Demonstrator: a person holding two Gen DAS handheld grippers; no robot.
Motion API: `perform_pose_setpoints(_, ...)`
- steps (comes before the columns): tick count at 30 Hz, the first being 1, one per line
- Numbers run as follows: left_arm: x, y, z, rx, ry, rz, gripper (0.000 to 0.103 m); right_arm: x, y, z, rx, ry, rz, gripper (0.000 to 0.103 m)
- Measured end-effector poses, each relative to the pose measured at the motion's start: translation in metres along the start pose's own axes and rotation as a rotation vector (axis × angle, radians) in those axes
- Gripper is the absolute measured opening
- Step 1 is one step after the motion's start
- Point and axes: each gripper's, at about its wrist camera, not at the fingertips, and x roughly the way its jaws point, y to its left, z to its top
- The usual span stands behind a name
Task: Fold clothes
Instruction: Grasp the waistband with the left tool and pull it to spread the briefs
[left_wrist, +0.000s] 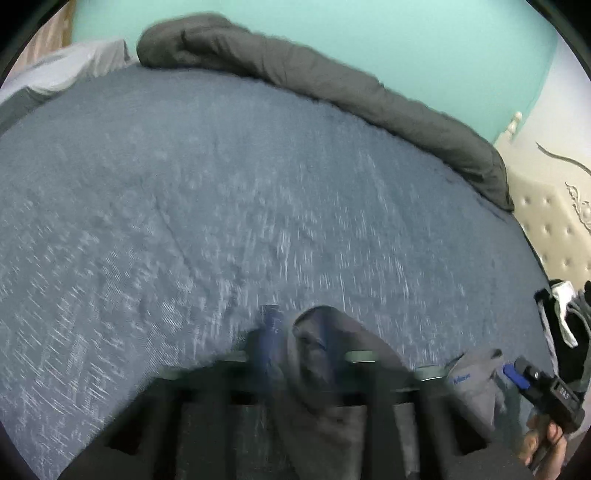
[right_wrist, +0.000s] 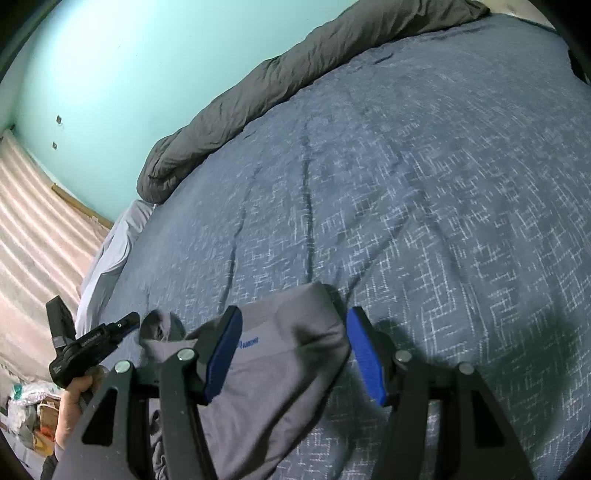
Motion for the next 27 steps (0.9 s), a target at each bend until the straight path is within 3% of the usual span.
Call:
perform_pose_setpoints(10,-0.006,0.0,-0.01,0.117,0.083,0.017,0.056,-0.003,-0.013,0.008,0.041,-0.011,-0.041,0.06)
perform_pose_setpoints(20,-0.009,-0.028,-0.045,0.186,0.194,-0.063,0.056,0.005,-0.009,0.008,0.07,0.001,-0.027,0.06)
perform_pose_setpoints(27,-0.039,-0.056,-0.076,0.237,0.229,-0.127,0.056,-0.007,0.002,-0.001,0.037,0.009,-0.025,0.06)
